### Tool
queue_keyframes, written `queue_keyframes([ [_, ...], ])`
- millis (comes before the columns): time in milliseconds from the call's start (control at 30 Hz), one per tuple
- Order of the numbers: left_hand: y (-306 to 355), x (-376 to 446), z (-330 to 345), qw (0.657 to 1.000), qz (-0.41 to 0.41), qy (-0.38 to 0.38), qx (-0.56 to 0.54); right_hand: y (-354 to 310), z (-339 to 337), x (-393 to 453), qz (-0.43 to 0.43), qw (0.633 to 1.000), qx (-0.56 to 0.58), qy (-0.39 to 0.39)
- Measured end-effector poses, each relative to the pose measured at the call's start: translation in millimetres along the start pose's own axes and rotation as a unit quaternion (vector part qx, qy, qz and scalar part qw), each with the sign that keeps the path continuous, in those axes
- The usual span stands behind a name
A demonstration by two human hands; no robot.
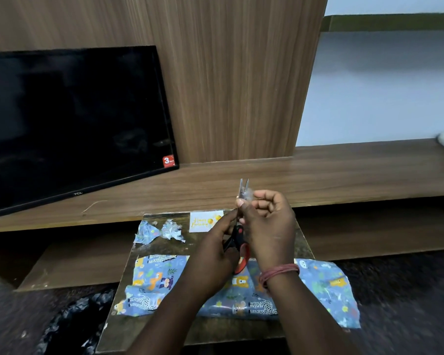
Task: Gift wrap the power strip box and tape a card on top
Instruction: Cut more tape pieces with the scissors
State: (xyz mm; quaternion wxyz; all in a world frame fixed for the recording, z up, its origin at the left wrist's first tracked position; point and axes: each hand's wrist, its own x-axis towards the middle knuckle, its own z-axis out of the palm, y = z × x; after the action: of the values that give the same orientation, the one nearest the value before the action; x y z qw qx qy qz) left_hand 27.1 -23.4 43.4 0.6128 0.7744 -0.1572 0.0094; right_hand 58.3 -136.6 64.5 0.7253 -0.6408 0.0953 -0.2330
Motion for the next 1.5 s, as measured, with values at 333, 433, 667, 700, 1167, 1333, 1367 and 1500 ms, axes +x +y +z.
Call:
queue_keyframes([
  [333,-6,2,-9,0.999,-0.035,0.009,0.005,6,-5,8,-0.025,0.996,-0.08,-0.039],
  [433,-14,3,-10,0.998,-0.055,0.033,0.025,5,-9,12,-0.032,0.993,-0.102,-0.045],
  [667,-14,4,-5,0.997,-0.05,0.058,0.032,-3,-2,10,0.059,0.997,-0.028,-0.036],
  [700,-14,4,-5,0.996,-0.051,0.061,0.033,-2,-2,11,0.064,0.997,-0.032,-0.033],
  [1167,-21,2,-8,0.986,-0.157,-0.023,0.051,-6,-8,20,0.125,0.992,0.036,-0.005],
  [1333,-20,2,-9,0.982,-0.175,-0.029,0.063,-9,-2,19,0.112,0.993,0.035,-0.032],
  [1367,-19,2,-9,0.981,-0.178,-0.032,0.067,-10,-1,18,0.112,0.992,0.038,-0.041],
  [1500,-20,3,-12,0.978,-0.206,-0.018,-0.023,-14,1,15,0.111,0.99,0.055,-0.066],
])
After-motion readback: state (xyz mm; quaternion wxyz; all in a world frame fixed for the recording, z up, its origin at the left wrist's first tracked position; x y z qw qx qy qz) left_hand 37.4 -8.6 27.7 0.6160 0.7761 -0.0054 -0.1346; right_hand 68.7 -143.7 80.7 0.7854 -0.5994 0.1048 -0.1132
